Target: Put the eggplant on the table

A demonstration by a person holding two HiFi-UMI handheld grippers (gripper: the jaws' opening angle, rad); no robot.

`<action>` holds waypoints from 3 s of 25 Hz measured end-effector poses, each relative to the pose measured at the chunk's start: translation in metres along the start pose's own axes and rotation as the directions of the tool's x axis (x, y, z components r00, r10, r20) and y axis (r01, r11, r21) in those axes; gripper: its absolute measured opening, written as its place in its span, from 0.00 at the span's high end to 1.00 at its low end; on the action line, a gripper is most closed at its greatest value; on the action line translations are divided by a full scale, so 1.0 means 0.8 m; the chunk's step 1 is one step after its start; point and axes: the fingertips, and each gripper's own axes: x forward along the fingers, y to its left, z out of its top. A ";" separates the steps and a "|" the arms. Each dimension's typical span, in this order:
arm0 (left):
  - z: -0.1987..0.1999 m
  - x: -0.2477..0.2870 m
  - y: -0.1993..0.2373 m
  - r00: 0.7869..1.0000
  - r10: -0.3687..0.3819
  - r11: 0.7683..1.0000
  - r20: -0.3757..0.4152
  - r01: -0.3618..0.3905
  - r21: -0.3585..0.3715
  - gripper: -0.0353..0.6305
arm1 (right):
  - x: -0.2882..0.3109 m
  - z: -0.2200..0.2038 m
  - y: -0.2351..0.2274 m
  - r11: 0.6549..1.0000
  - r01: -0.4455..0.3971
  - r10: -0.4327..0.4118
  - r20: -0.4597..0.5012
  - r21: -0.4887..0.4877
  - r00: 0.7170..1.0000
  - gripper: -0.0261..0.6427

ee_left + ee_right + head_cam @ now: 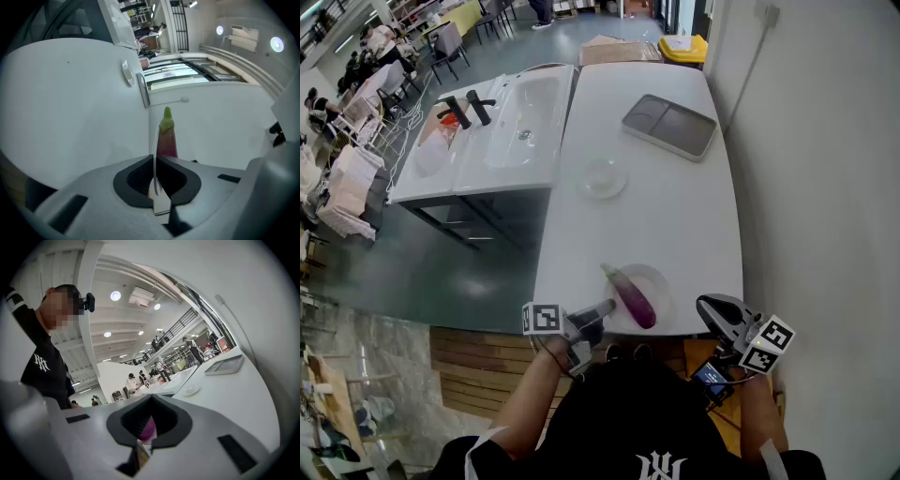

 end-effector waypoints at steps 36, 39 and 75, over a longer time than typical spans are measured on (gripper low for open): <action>0.020 -0.074 0.036 0.994 0.025 1.000 -0.106 -0.025 0.002 0.93 | 0.057 -0.053 -0.017 0.960 0.205 -0.181 -0.138 0.191 0.974 0.84; 0.022 -0.075 0.040 0.994 0.033 0.999 -0.105 -0.034 -0.007 0.93 | 0.069 -0.056 -0.021 0.953 0.190 -0.158 -0.149 0.235 0.976 0.84; 0.089 0.113 0.000 0.999 0.007 1.000 -0.053 -0.008 -0.025 0.93 | 0.095 -0.059 -0.206 0.845 0.161 0.059 -0.388 0.510 0.920 0.81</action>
